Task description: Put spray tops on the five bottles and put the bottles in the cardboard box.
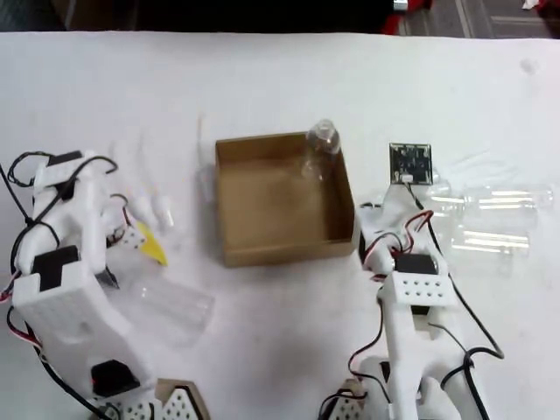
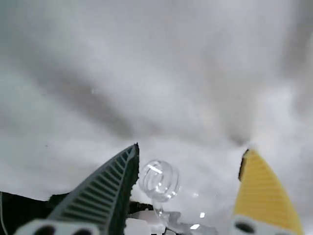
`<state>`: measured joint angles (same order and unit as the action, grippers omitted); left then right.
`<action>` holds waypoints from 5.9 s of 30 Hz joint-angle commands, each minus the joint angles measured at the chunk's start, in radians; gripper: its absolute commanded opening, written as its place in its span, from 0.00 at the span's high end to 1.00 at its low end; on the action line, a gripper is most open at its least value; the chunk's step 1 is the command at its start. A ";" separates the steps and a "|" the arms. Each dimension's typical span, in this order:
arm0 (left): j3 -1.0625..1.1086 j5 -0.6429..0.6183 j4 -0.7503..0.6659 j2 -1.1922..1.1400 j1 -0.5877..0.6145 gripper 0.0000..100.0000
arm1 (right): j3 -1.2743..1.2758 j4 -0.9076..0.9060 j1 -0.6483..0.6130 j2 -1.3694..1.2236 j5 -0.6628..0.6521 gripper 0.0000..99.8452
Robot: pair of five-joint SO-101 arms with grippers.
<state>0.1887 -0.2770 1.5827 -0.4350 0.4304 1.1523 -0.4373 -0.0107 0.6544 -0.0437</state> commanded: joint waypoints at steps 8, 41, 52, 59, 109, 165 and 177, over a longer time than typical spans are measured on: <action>0.002 -0.049 -0.009 0.005 -0.051 0.69 | -0.046 -0.005 0.008 0.002 -0.015 0.98; -0.092 -0.046 0.021 0.008 -0.188 0.92 | -0.046 -0.030 0.008 0.010 -0.015 0.98; -0.258 -0.041 0.195 0.016 -0.283 0.92 | -0.048 -0.030 0.010 0.010 -0.015 0.98; -0.442 -0.041 0.199 0.018 -0.193 0.92 | -0.051 -0.030 0.010 0.010 -0.015 0.98; 0.727 1.766 -0.626 0.811 -0.208 0.74 | -0.048 -0.024 0.008 0.010 -0.015 0.98; 0.196 0.094 -0.120 0.805 -0.503 0.74 | -0.048 -0.024 0.008 0.004 -0.015 0.98; 0.379 0.014 -0.350 0.806 -0.355 0.74 | -0.048 -0.024 0.007 0.001 -0.015 0.98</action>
<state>0.5616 -0.2509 1.2559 0.3414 0.0100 1.1523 -0.4634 -0.0107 0.6544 -0.0437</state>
